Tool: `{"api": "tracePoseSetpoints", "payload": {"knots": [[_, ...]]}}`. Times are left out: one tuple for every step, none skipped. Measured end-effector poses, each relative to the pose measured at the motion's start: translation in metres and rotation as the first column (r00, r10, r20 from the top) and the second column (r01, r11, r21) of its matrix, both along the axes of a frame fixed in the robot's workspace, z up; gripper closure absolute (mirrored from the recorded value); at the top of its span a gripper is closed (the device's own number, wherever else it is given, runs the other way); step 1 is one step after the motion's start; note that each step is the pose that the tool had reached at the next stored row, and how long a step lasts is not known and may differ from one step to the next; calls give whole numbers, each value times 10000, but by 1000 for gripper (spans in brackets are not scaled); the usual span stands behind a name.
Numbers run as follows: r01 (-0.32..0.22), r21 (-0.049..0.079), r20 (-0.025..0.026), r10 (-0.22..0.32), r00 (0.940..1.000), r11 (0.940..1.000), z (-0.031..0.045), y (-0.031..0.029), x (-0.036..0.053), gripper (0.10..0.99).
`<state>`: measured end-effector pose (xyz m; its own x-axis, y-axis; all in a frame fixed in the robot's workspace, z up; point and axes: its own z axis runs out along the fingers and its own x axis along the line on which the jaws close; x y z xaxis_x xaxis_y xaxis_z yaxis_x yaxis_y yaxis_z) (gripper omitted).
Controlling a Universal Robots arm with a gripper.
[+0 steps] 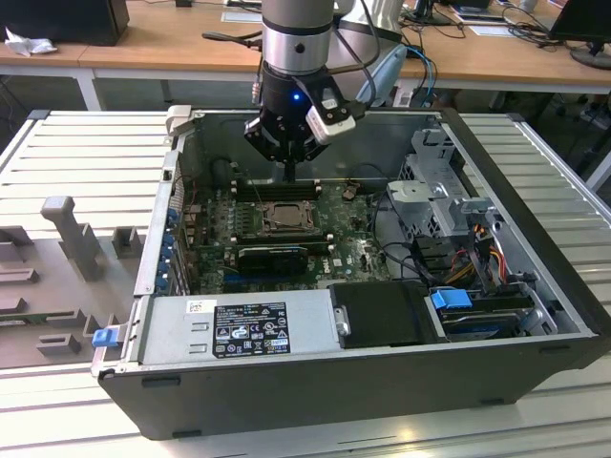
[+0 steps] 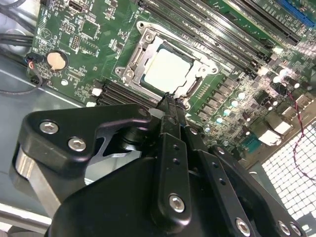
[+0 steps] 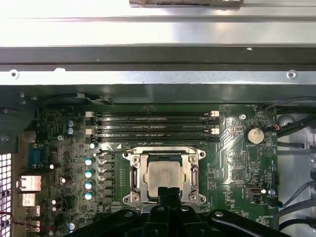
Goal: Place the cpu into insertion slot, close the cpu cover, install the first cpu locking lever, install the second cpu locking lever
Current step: 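Install the first cpu locking lever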
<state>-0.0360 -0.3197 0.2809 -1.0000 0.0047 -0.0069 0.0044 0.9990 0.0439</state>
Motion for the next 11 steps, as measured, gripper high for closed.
{"api": "tracePoseSetpoints", "payload": {"knots": [[-52, 0, 0, 52, 10000, 10000, 0, 0, 0, 980], [-124, 0, 0, 124, 9999, 9999, 0, 0, 0, 980], [-217, 0, 0, 217, 9998, 9998, 0, 0, 0, 980], [-279, 1, 0, 279, 9996, 9996, 0, 0, 0, 980], [-333, 1, 0, 333, 9994, 9994, 0, 0, 0, 980], [-452, 0, 0, 452, 9990, 9990, 0, 0, 0, 980], [-509, 1, 1, 509, 9987, 9987, 0, 0, 0, 980], [-571, 1, 0, 571, 9984, 9984, 0, 0, 0, 980], [-700, 0, 0, 700, 9975, 9975, 0, 0, 0, 980], [-794, 1, 0, 794, 9968, 9968, 0, 0, 0, 980], [-871, 0, 0, 871, 9962, 9962, -1, 0, 0, 980]]}}
